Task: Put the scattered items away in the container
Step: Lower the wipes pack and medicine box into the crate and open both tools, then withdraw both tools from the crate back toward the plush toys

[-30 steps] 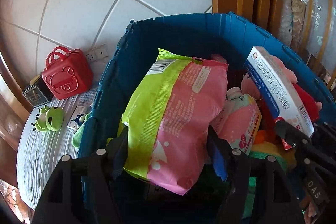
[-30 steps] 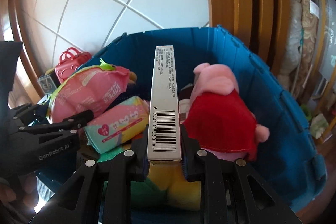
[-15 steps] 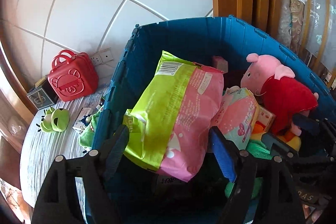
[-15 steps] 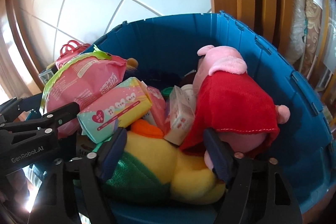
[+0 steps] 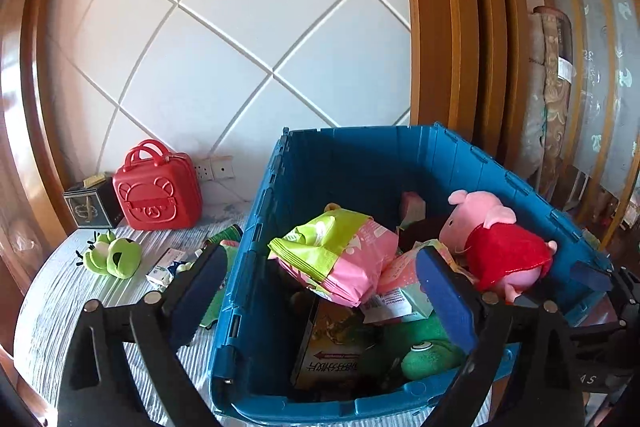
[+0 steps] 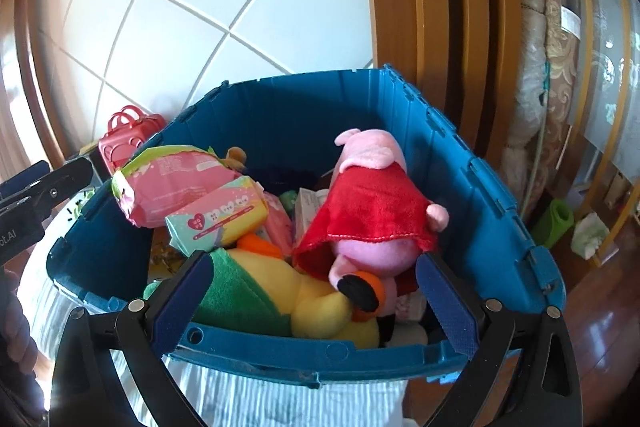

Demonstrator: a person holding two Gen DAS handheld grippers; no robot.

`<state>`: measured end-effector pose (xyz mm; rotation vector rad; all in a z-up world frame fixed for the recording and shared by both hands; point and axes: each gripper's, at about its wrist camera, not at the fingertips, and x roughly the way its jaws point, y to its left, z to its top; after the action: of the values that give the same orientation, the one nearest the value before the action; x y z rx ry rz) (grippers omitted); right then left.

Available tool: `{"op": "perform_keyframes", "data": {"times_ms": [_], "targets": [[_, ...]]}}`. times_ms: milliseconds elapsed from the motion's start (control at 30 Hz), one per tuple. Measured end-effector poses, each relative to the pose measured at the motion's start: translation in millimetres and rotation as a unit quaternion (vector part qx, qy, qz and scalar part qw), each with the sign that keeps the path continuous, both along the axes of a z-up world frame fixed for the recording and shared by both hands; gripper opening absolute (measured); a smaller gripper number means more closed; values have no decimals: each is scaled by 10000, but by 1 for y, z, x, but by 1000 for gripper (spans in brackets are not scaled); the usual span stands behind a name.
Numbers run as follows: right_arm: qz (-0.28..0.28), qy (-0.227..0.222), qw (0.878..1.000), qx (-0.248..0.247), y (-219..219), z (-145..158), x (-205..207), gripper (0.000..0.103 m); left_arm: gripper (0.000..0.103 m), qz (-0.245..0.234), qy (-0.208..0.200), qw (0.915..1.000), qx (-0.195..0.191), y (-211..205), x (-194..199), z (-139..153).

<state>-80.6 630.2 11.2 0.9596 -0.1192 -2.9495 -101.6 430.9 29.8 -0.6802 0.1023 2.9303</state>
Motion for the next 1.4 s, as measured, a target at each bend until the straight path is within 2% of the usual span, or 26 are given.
{"op": "perform_keyframes", "data": {"times_ms": [100,300,467,567,700,833,1000,1100,1200,1400], "targets": [[40,63,10000,65,-3,2,5,103,97,-7,-37,10000,-40,3,1,-3],[70,128,9999,89,-9,3,11,103,97,-105,38,9996,263,-12,11,-1],[126,266,9995,91,-28,9,16,103,97,175,290,9976,602,-48,22,6],[211,436,9987,153,-50,17,22,103,97,239,276,9966,735,-75,24,6],[332,607,9973,248,-96,27,28,103,97,269,149,9967,753,-120,25,1],[386,678,9963,356,-157,32,33,103,97,278,46,9963,818,-185,27,-8],[365,773,9957,352,-248,35,42,103,97,418,-142,9973,580,-276,23,-23],[359,705,9963,323,-302,32,41,103,97,527,-223,9975,417,-323,20,-33],[451,505,9973,282,-346,23,38,103,97,568,-497,9960,470,-359,14,-46],[550,-9,9977,387,-390,1,13,103,97,750,-889,9914,601,-404,-8,-79]]}}
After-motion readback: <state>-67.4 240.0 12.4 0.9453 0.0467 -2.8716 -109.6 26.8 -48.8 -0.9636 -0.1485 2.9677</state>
